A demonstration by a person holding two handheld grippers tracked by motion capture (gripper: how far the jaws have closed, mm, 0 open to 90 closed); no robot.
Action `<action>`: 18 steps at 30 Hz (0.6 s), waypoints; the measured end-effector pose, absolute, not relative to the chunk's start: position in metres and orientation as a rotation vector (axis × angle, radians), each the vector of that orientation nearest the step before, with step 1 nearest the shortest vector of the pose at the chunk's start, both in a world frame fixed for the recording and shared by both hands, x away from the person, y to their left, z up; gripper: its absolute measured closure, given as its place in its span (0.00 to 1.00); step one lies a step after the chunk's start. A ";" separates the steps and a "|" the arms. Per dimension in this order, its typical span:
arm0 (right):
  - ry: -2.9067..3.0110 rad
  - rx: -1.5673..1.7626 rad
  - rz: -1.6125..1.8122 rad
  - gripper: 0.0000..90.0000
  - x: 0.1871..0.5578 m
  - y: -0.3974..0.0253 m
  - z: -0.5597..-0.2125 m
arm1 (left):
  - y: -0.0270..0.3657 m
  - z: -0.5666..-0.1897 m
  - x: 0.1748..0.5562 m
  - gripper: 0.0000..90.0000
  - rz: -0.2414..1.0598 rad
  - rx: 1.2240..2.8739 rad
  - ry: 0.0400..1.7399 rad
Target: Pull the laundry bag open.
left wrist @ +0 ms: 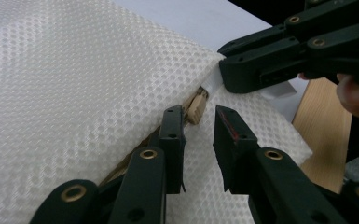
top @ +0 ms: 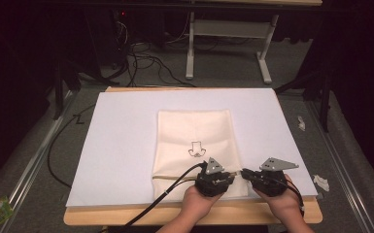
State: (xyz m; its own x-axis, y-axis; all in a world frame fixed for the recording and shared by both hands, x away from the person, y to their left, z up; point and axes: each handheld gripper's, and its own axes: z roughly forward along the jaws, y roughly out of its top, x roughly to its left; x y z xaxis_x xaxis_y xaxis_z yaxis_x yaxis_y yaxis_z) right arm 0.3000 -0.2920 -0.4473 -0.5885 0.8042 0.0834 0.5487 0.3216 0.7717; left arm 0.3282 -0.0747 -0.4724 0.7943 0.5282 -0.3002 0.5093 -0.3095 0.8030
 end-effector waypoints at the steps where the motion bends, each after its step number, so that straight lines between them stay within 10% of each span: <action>1: 2.279 1.210 1.139 0.94 0.300 -0.292 -0.447 | -0.076 -0.472 0.329 0.82 0.020 1.960 0.784; 11: 2.284 1.202 1.147 0.94 0.301 -0.292 -0.447 | -0.087 -0.470 0.327 0.93 0.081 1.960 0.792; 18: 2.282 1.199 1.147 0.94 0.301 -0.293 -0.448 | -0.089 -0.472 0.326 0.84 0.058 1.943 0.800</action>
